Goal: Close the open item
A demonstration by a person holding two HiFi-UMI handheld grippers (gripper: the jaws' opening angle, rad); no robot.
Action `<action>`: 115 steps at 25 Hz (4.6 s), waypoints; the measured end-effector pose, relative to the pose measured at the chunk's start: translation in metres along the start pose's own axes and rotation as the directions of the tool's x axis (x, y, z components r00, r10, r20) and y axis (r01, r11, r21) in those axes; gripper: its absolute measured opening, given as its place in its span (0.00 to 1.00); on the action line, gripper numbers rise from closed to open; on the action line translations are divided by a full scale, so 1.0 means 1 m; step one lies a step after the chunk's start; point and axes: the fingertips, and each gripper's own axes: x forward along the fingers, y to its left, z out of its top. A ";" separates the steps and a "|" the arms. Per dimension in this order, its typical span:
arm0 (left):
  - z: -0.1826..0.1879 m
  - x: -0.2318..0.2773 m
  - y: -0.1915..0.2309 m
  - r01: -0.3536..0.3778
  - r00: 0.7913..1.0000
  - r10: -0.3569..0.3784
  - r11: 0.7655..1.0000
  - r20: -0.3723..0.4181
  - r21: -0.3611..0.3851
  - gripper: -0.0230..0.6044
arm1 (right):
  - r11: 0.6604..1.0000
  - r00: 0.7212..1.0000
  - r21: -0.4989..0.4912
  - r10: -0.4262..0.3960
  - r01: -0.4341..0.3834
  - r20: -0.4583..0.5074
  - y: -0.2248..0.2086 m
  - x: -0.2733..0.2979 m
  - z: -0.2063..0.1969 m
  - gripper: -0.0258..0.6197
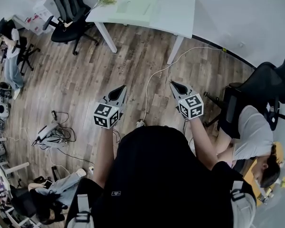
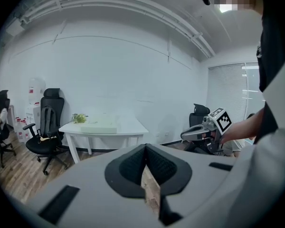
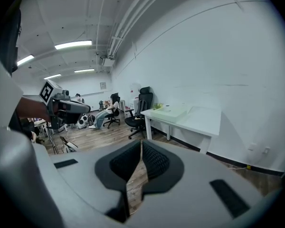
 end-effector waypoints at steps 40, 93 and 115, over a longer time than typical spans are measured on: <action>0.023 0.074 0.094 -0.050 0.997 0.048 0.998 -0.055 -0.047 0.05 | 1.000 0.998 -0.001 0.028 -0.028 -0.059 -0.078 0.106 0.027 0.05; 0.123 0.298 0.236 -0.067 0.997 0.064 0.990 -0.031 -0.125 0.05 | 0.999 0.992 -0.041 0.006 -0.011 -0.128 -0.297 0.270 0.121 0.05; 0.115 0.317 0.365 -0.097 0.994 0.085 0.977 -0.074 -0.189 0.05 | 0.987 0.976 -0.149 -0.083 0.053 -0.203 -0.368 0.384 0.167 0.05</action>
